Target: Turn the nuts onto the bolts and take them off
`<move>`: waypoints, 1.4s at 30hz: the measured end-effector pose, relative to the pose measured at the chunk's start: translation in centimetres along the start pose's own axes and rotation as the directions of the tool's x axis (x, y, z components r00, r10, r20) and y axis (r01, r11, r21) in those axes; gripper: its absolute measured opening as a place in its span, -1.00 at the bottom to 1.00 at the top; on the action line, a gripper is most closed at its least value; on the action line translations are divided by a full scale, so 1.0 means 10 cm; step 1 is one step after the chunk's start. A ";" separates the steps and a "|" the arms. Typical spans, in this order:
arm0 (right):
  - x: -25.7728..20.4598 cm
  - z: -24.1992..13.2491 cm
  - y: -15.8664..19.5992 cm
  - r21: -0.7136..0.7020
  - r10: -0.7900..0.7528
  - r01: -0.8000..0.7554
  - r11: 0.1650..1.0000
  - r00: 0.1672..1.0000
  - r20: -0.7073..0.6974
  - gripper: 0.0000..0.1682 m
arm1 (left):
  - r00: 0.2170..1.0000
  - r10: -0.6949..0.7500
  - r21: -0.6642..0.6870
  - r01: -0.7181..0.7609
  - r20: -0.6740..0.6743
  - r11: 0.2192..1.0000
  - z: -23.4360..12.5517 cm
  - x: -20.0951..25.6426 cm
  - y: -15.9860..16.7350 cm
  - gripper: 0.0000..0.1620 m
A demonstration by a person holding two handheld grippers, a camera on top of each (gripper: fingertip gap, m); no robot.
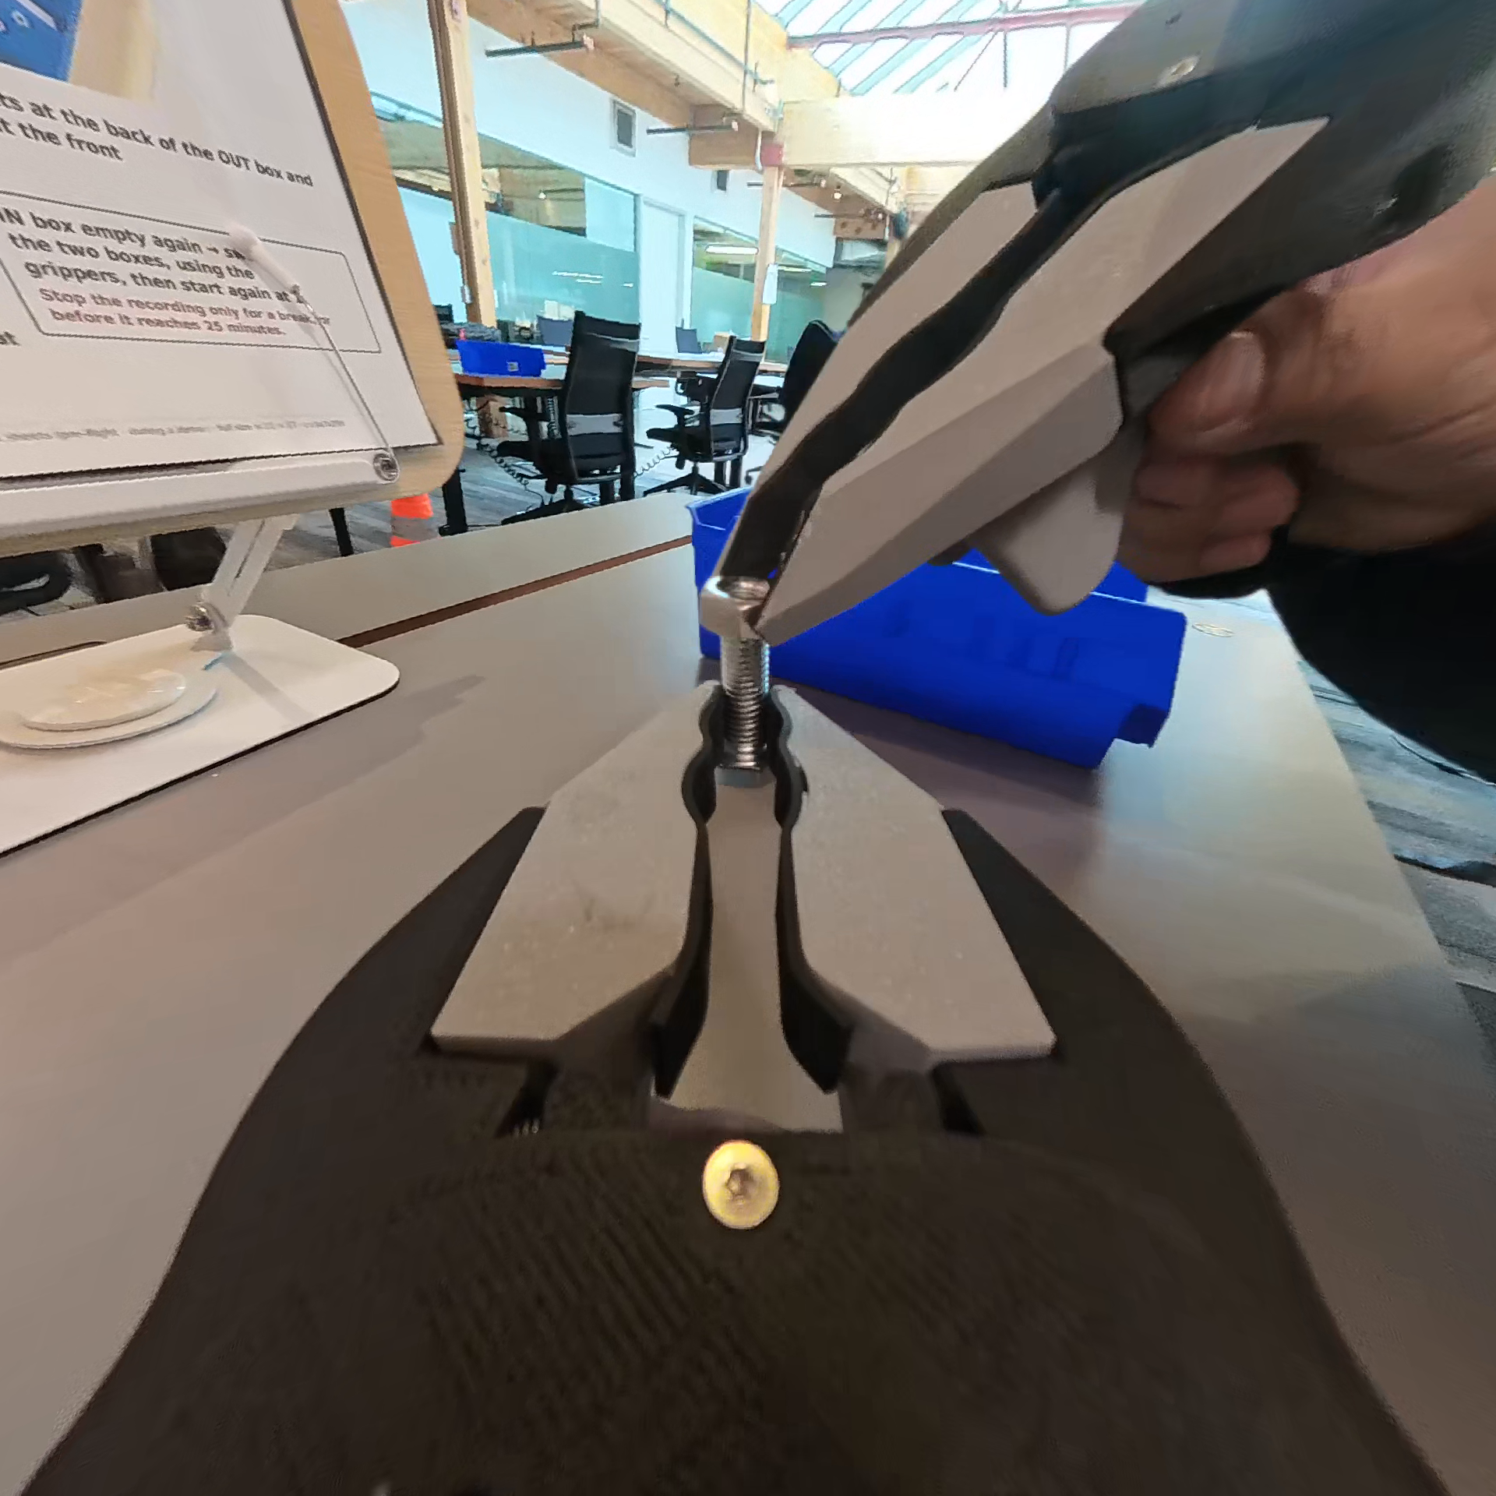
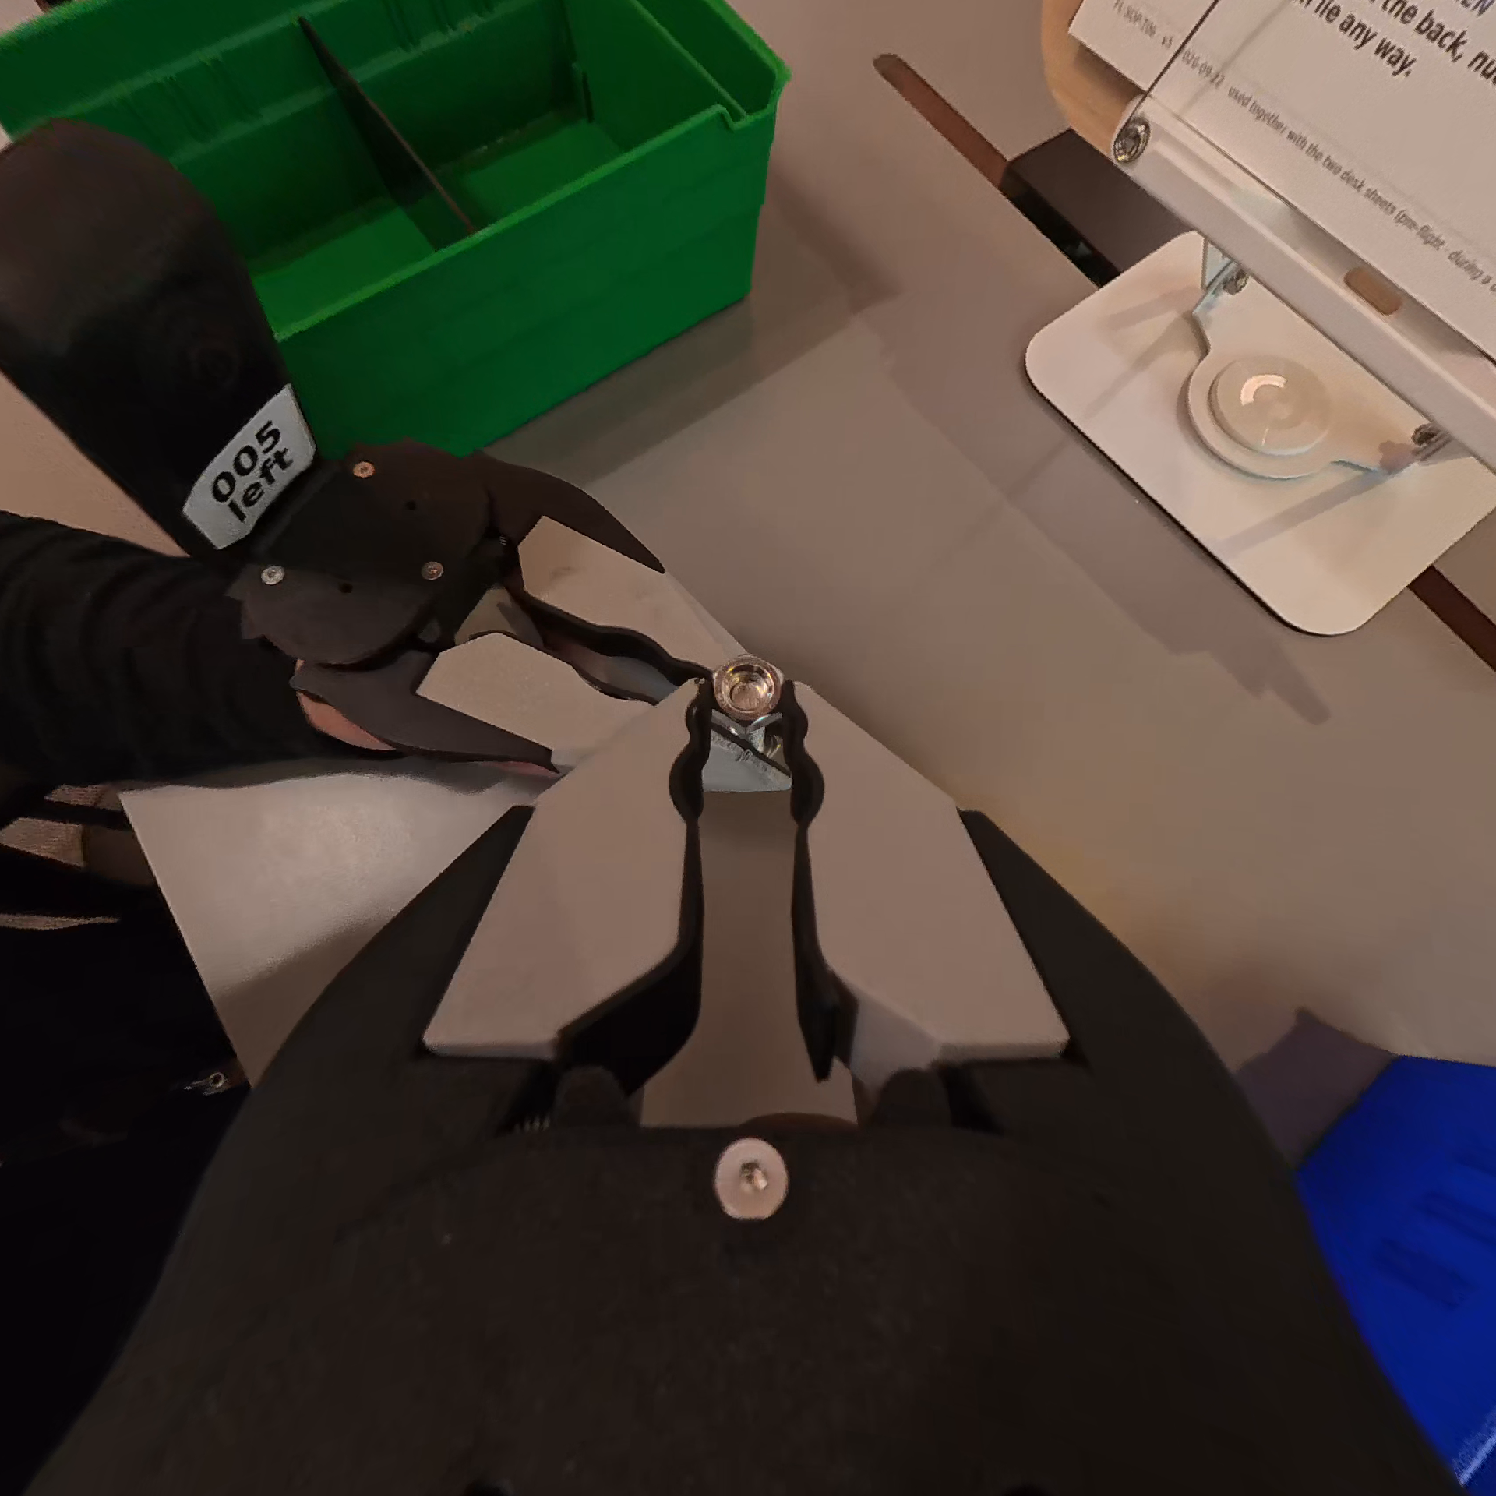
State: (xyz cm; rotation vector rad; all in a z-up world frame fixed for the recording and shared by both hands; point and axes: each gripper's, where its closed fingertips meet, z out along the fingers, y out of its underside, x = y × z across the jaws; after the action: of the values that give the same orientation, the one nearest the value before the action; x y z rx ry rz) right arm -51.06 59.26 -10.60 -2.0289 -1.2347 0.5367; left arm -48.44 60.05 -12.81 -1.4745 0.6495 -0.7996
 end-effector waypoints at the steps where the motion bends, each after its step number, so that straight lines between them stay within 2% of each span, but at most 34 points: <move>1: 0.00 -0.01 0.00 0.010 0.007 -0.007 1.000 1.000 0.010 -0.83 | 1.000 0.005 0.000 -0.005 -0.004 1.000 0.00 0.01 0.00 -0.92; 6: -0.04 -0.05 0.01 0.046 0.010 -0.014 0.999 0.996 0.087 -0.83 | 0.995 -0.045 0.021 0.047 -0.089 0.999 0.00 0.10 -0.02 -0.92; 9: -0.04 -0.07 0.07 0.018 -0.005 0.003 1.000 0.993 0.115 -0.83 | 0.993 -0.020 0.002 0.021 -0.113 1.000 0.01 0.14 0.02 -0.92; 17: -0.01 -0.06 0.23 -0.089 -0.017 0.028 0.996 0.993 0.118 -0.83 | 0.990 0.127 -0.075 -0.131 -0.056 0.989 0.06 0.15 0.16 -0.92; 28: 0.01 -0.04 0.30 -0.102 -0.003 0.014 0.995 0.994 0.112 -0.83 | 0.990 0.132 -0.111 -0.138 -0.057 0.984 0.08 0.15 0.23 -0.92; 35: 0.03 -0.01 0.32 -0.150 0.074 -0.061 0.987 0.994 0.078 -0.83 | 0.978 0.208 -0.142 -0.206 0.000 0.968 0.09 0.10 0.27 -0.92; 42: 0.03 -0.01 0.28 -0.109 0.082 -0.073 0.991 0.993 0.086 -0.83 | 0.983 0.183 -0.132 -0.183 -0.008 0.974 0.08 0.11 0.24 -0.92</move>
State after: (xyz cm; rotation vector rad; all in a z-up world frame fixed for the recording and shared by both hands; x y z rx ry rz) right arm -49.18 58.66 -12.61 -2.1696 -1.2651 0.6173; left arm -46.97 59.55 -15.11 -1.5096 0.8356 -0.6204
